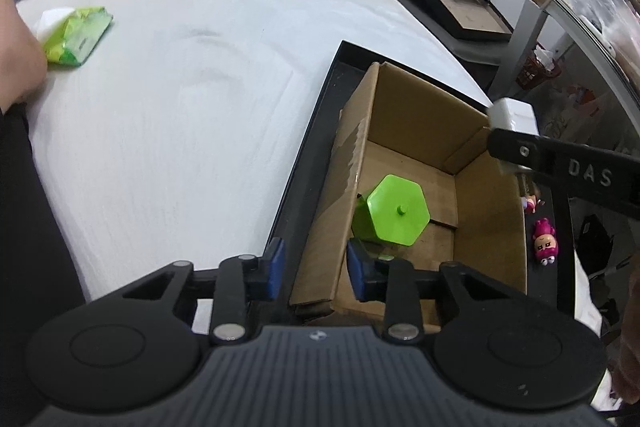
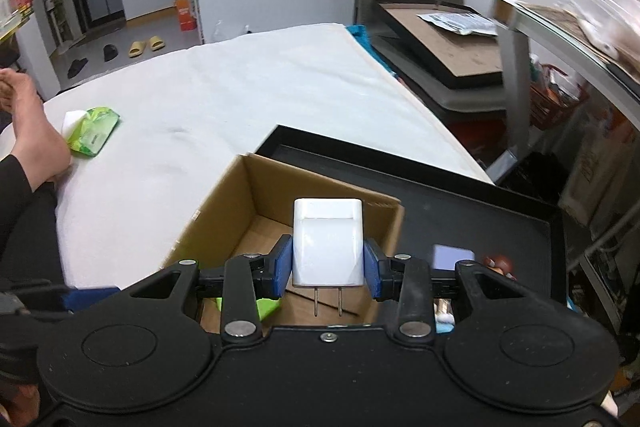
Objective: Organize rigid objects
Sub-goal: 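Carry the white charger into the box and release it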
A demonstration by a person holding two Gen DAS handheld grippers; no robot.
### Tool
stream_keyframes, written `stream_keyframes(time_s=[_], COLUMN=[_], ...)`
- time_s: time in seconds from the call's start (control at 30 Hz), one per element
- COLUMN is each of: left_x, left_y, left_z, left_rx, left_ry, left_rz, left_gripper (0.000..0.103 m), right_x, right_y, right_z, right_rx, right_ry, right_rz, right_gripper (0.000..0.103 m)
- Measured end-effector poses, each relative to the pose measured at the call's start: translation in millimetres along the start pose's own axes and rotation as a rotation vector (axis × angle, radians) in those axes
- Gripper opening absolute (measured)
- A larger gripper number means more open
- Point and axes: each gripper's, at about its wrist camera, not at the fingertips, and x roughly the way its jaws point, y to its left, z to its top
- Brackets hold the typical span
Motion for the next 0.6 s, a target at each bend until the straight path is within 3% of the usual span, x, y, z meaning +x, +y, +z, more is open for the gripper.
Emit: stream_keyframes(time_s=[0.2, 0.5, 0.6], left_x=[4.0, 2.0, 0.7], left_y=[6.3, 4.7, 2.9], left_z=[-4.2, -5.9, -5.4], left_rx=[-0.040, -0.033, -0.023], left_ry=[0.019, 0.009, 0.000], left_rz=[-0.051, -0.050, -0.031], left_gripper=[0.014, 0.014, 0.013], right_x=[11.4, 22.8, 22.3], right_y=[24.1, 40.7, 42.1], right_z=[7.0, 15.5, 18.9], right_rx=[-0.036, -0.026, -0.018], right_ry=[0.003, -0.007, -0.023], right_rz=[0.028, 0.092, 0.090], right_gripper=[0.037, 0.037, 0.050])
